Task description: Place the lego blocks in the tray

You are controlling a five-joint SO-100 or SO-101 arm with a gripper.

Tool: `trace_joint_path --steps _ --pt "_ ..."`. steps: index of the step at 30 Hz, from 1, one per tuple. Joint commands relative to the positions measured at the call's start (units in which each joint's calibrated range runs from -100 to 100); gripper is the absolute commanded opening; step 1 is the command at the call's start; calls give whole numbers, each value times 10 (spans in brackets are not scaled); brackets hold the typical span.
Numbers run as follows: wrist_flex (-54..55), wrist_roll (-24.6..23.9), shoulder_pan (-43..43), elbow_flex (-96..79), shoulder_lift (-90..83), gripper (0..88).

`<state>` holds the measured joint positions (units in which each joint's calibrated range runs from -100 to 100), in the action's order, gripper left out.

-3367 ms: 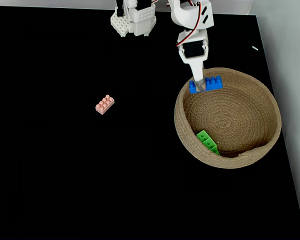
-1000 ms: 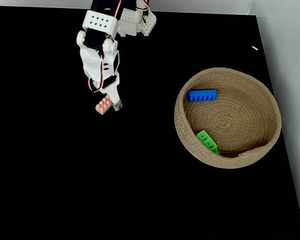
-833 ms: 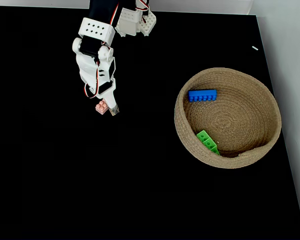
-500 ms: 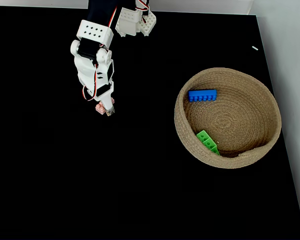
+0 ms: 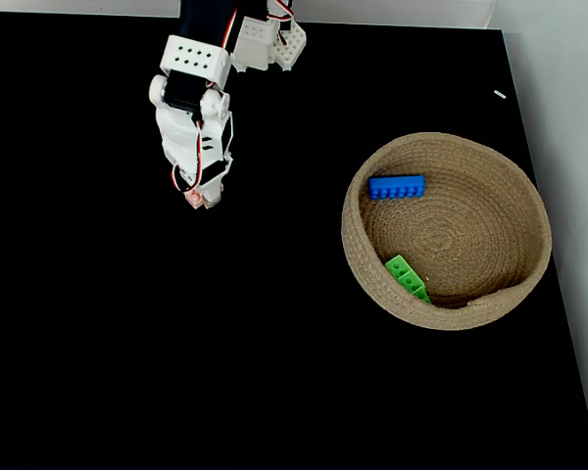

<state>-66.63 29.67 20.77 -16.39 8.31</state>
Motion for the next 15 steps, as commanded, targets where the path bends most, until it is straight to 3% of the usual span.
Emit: trace_joint_path --steps 1,4,15 --pt "-54 -46 -39 18 -105 2" --pt "-56 -122 -82 20 -142 1" --pt "-77 -272 -255 30 -312 1"
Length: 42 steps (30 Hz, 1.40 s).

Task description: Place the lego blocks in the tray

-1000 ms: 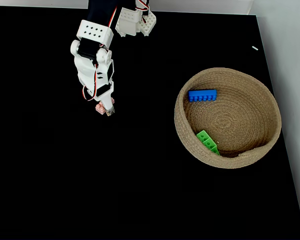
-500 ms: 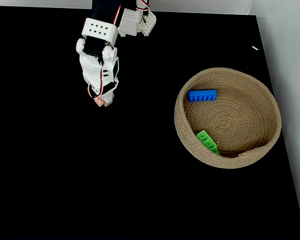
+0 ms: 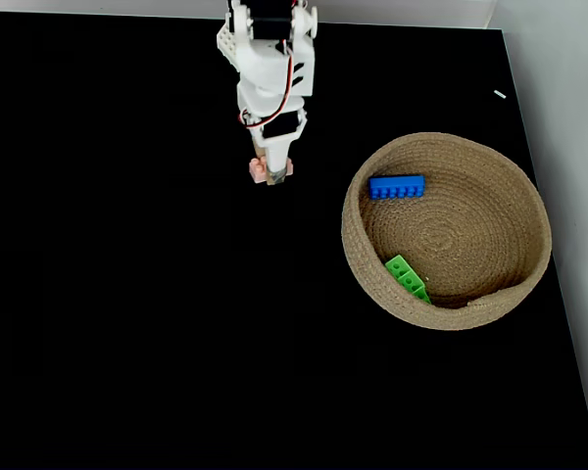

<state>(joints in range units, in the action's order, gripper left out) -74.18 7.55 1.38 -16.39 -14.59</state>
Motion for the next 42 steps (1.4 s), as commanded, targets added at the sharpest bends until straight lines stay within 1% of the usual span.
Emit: trace_joint_path --steps 1,5,8,11,12,15,19,23,25,27,28,30,33,35,37,42 --pt "-2 -64 -80 31 -87 1" --pt "16 -102 -126 31 -83 1" --pt "56 -147 -150 29 -55 1" --pt "96 -181 -179 39 -20 5" --pt "105 -193 -188 47 -9 19" --pt "121 -219 -213 56 13 101" --pt "145 -244 -237 60 25 116" --pt "145 -261 -248 64 35 189" --pt "146 -253 -248 55 35 199" --pt "146 -250 -243 54 35 256" --pt "144 -247 -238 54 32 268" --pt "129 -240 -227 54 26 235" --pt "108 -224 -204 46 -2 97" --pt "108 -215 -187 22 -49 37" --pt "105 -206 -166 0 -103 4" --pt "92 -183 -133 -109 -235 3"
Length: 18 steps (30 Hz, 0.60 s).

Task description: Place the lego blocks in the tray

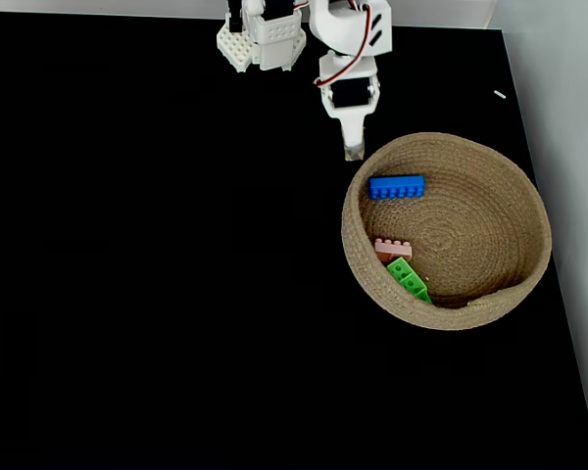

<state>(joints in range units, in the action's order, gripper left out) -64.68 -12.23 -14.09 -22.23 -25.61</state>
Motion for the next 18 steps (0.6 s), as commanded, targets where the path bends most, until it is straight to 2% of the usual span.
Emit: trace_joint_path --steps 1,5,8,12,14,18 --pt "-4 17 29 -76 -150 3" --pt "-5 41 51 -184 -260 3" --pt "-2 100 75 -290 -353 2" --pt "80 155 122 -462 -476 2" --pt "83 165 129 -514 -533 2" --pt "16 164 131 -549 -628 2"
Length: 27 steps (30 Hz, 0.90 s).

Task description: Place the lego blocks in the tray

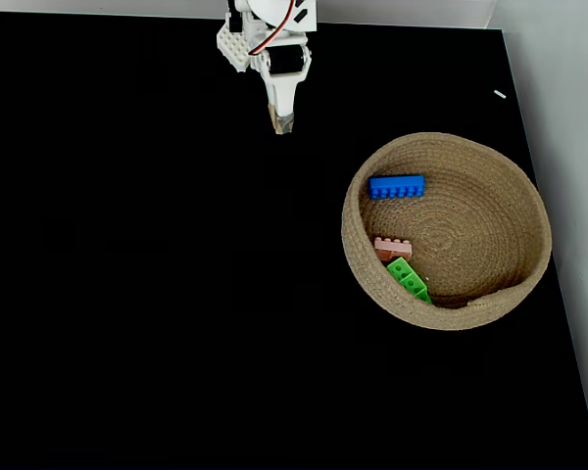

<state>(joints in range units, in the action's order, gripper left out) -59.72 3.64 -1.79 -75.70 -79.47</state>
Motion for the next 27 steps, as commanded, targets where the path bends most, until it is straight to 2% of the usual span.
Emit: trace_joint_path --steps 1,8,15,18,21,27 --pt "-49 7 9 -20 -102 2" --pt "-37 53 42 -160 -193 2" --pt "-15 23 67 -190 -193 3" --pt "0 16 69 -195 -193 60" --pt "6 15 69 -197 -193 4" --pt "6 8 71 -197 -193 4"
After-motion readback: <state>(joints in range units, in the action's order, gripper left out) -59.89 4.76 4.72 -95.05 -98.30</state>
